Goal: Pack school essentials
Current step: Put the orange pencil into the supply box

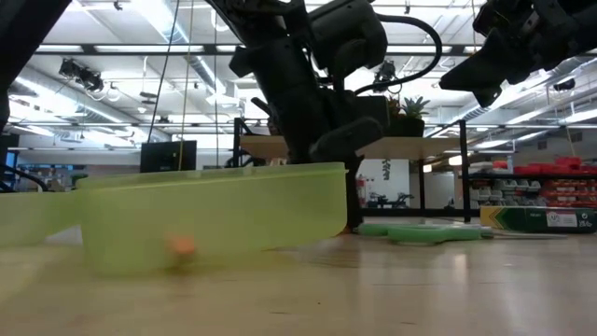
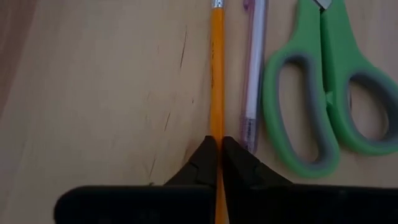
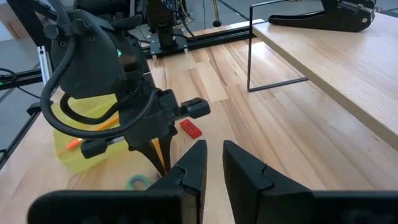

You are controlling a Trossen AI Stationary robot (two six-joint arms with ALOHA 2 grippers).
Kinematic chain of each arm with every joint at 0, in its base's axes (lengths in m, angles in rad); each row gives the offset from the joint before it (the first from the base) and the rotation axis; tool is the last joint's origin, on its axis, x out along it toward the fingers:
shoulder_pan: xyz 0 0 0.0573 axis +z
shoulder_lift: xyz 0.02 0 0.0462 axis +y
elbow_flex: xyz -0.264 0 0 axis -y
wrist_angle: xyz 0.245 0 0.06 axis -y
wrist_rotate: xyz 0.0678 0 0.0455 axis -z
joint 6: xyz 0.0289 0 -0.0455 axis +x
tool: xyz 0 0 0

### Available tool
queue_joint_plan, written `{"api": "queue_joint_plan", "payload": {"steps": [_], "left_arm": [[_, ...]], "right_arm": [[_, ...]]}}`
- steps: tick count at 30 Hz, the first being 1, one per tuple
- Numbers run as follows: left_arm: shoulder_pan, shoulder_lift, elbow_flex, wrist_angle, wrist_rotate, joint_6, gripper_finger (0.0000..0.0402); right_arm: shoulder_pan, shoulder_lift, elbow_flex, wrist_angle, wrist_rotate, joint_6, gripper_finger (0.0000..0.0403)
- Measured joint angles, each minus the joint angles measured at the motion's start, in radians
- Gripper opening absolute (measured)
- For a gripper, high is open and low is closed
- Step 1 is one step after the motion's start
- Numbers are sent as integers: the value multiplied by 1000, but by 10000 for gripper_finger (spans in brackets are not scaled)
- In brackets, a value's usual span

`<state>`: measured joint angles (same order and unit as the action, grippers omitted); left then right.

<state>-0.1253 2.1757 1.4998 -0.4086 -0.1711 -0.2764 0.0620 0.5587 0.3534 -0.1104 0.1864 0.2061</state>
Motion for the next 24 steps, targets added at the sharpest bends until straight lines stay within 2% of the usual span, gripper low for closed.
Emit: {"api": "queue_joint_plan", "payload": {"steps": [24], "left_arm": [[35,-53,-4,-53,1,78,9]], "right_arm": [[0,0,0,-4,0,-1,60]]}}
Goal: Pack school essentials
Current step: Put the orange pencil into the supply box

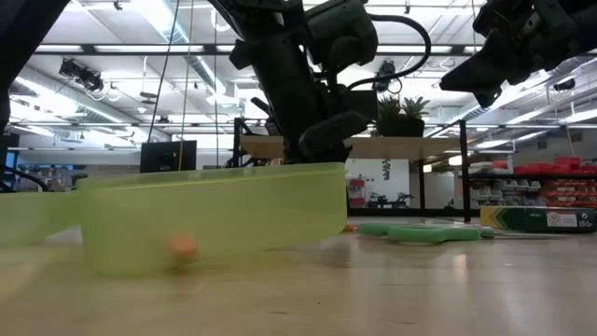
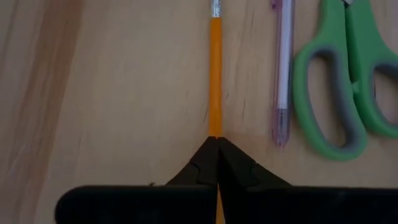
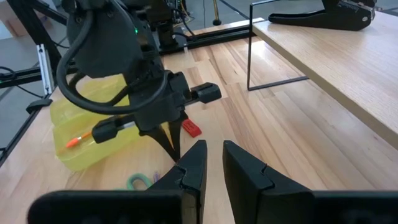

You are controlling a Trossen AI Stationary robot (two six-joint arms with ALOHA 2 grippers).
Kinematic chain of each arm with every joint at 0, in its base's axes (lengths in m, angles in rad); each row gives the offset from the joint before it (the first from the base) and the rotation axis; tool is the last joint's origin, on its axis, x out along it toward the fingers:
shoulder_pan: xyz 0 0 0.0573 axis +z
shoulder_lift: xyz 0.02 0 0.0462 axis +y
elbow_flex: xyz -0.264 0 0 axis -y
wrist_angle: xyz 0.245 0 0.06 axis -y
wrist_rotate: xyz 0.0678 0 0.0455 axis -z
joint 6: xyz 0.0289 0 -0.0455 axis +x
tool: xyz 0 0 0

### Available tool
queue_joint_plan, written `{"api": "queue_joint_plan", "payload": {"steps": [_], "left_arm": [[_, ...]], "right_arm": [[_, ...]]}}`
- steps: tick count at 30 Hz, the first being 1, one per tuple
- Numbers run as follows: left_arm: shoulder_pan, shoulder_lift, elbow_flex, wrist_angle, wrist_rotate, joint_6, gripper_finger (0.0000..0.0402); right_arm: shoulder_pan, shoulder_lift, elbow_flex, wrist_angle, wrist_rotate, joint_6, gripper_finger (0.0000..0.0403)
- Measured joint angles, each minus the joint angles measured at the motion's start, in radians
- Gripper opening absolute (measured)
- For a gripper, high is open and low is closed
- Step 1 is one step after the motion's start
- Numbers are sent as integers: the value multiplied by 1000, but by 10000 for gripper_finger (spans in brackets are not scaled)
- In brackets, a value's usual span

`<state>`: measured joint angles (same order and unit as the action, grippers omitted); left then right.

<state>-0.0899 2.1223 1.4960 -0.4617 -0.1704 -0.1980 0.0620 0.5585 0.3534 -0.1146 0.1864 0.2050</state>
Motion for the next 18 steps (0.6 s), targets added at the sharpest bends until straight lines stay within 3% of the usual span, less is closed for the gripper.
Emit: {"api": "queue_joint_plan", "payload": {"steps": [7,11,18], "left_arm": [[14,0,1,8,6,0,91],[22,10,2,23,79,-6,128],[21,50,6,21,86,-15,132]], "right_arm": [[0,0,0,0,0,1,60],[0,0,0,-3,0,1,60],[0,0,0,-3,0,1,60]]}}
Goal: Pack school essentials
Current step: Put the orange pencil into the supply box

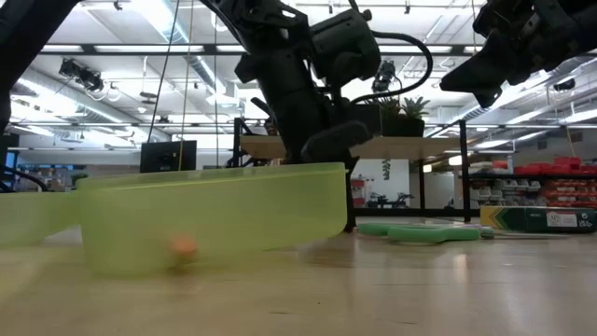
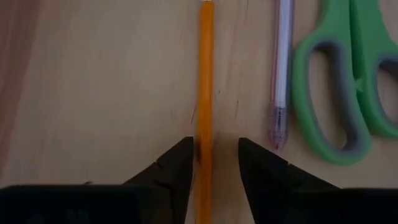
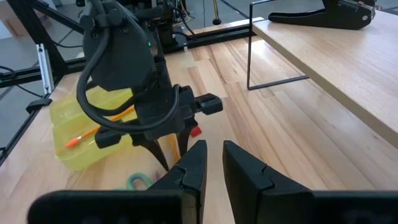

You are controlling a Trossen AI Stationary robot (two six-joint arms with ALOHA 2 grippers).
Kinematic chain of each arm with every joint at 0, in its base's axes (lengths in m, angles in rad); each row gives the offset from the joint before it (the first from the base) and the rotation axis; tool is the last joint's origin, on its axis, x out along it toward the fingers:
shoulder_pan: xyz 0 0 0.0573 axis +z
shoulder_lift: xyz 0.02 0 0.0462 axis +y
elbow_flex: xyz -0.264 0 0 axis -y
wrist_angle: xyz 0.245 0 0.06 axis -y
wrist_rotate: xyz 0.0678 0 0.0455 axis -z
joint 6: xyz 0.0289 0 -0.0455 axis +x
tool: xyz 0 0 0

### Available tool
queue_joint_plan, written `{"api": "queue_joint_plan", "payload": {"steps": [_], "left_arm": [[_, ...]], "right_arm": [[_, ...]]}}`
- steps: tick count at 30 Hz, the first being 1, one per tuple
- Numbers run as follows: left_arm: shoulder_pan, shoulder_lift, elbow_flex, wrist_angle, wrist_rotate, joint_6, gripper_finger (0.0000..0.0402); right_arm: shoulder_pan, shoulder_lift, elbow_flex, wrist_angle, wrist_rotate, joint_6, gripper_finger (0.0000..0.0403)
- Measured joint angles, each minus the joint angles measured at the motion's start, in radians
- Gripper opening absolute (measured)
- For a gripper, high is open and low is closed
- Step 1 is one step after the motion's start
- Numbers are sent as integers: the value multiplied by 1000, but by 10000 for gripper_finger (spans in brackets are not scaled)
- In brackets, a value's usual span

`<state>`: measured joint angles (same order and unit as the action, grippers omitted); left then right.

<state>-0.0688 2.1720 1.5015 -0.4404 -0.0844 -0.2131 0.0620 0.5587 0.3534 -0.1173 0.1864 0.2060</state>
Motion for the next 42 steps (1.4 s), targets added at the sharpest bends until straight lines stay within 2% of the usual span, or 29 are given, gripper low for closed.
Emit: {"api": "queue_joint_plan", "payload": {"steps": [3,11,35,38,42], "left_arm": [[0,6,2,-4,-1,15,108],[-2,16,3,-30,4,65,12],[5,-31,-5,-53,13,95,2],[6,-31,-5,-52,20,95,13],[6,-31,-5,-62,32,94,50]], "right_arm": [[0,0,0,0,0,0,60],[0,0,0,3,0,0,60],[0,0,0,5,0,0,60],[0,0,0,5,0,1,60],[0,0,0,9,0,1,60]]}}
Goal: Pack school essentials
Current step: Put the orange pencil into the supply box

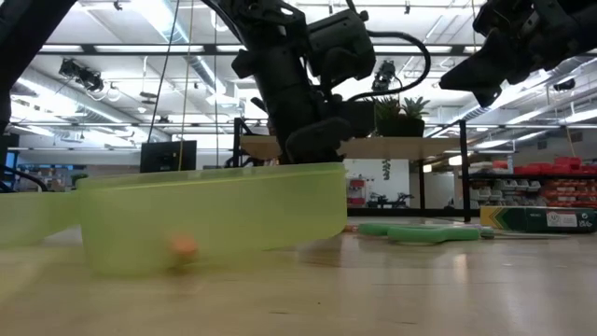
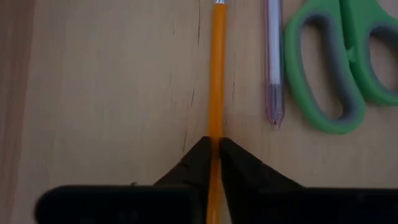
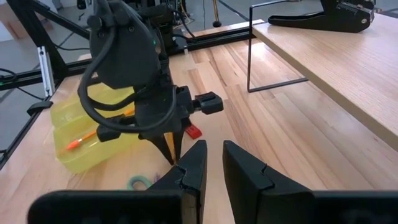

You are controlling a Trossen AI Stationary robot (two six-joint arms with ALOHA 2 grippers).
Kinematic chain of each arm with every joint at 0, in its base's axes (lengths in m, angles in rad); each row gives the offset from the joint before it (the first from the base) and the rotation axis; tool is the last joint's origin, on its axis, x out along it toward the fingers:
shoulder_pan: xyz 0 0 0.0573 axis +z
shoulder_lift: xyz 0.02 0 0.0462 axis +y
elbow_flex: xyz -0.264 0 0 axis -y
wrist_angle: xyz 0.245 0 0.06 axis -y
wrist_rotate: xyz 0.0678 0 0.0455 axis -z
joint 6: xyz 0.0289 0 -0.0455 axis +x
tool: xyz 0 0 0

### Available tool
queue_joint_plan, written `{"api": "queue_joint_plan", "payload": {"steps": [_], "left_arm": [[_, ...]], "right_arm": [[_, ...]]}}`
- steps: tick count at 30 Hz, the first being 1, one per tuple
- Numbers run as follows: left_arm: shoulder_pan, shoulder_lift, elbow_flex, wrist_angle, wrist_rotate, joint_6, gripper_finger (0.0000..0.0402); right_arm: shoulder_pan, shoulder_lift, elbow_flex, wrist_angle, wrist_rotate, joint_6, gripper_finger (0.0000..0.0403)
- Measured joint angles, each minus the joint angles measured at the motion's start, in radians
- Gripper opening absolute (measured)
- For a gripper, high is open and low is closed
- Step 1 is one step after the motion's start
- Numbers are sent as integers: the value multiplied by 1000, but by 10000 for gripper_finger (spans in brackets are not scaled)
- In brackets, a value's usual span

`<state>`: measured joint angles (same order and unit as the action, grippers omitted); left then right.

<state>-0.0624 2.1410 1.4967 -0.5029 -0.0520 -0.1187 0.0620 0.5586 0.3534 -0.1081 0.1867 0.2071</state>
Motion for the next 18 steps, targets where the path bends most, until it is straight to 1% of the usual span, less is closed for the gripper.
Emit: {"api": "queue_joint_plan", "payload": {"steps": [5,9,14,18], "left_arm": [[0,0,-2,8,8,0,106],[1,7,-1,94,1,2,135],[1,43,1,172,-6,9,145],[0,62,2,241,-29,27,134]], "right_arm": [[0,0,0,10,0,1,60],[0,0,0,11,0,1,60],[0,0,0,10,0,2,60],[0,0,0,6,0,2,60]]}}
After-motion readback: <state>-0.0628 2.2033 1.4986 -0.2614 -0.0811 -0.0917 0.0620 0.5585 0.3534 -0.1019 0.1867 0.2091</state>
